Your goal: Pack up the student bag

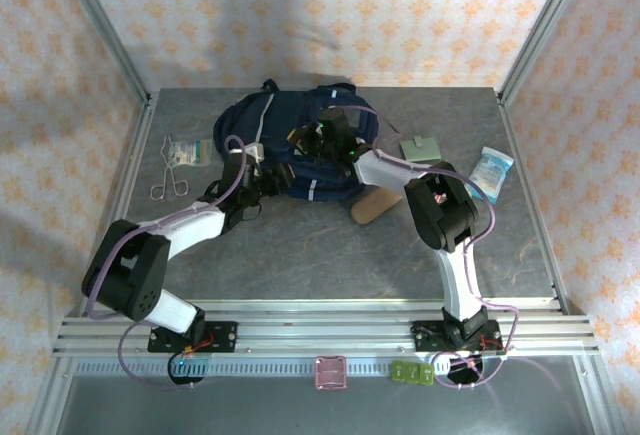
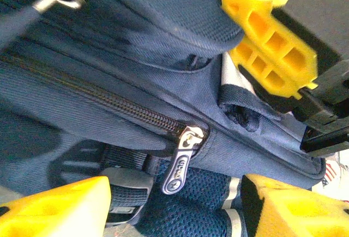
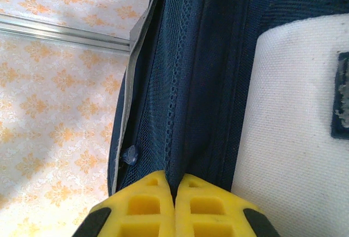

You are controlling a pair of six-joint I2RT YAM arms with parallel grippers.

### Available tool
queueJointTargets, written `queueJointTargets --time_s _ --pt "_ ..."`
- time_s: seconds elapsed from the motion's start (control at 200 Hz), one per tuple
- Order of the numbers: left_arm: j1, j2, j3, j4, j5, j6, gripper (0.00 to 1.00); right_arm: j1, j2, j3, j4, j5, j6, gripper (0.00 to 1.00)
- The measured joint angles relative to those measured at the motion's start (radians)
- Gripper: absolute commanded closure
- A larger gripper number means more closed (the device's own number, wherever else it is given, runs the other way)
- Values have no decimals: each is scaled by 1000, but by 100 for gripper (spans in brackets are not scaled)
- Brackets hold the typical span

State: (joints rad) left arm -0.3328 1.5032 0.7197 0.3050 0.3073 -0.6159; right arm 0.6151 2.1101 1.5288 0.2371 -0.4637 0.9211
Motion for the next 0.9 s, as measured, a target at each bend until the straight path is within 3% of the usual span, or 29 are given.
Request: queueJointTargets --time_s 0.125,0.275,0.445,0.541,0.626,0.696,0.816,0.901 --pt "0 41 19 17 48 -12 41 0 0 0 2 -1 0 100" --pt "0 73 36 48 97 -24 65 0 0 0 3 -1 0 100" --pt "0 113 63 66 127 -20 64 0 0 0 3 -2 3 100" --pt "0 130 82 63 125 -18 53 0 0 0 6 -2 3 100" --pt "-1 144 100 55 114 -20 57 0 0 0 9 -2 3 100" --pt "-1 149 102 54 99 -20 71 0 0 0 11 -2 4 100" --pt "0 163 102 51 71 -33 82 0 0 0 12 -2 7 100" --pt "-1 172 103 51 59 -31 98 0 0 0 12 -2 7 100"
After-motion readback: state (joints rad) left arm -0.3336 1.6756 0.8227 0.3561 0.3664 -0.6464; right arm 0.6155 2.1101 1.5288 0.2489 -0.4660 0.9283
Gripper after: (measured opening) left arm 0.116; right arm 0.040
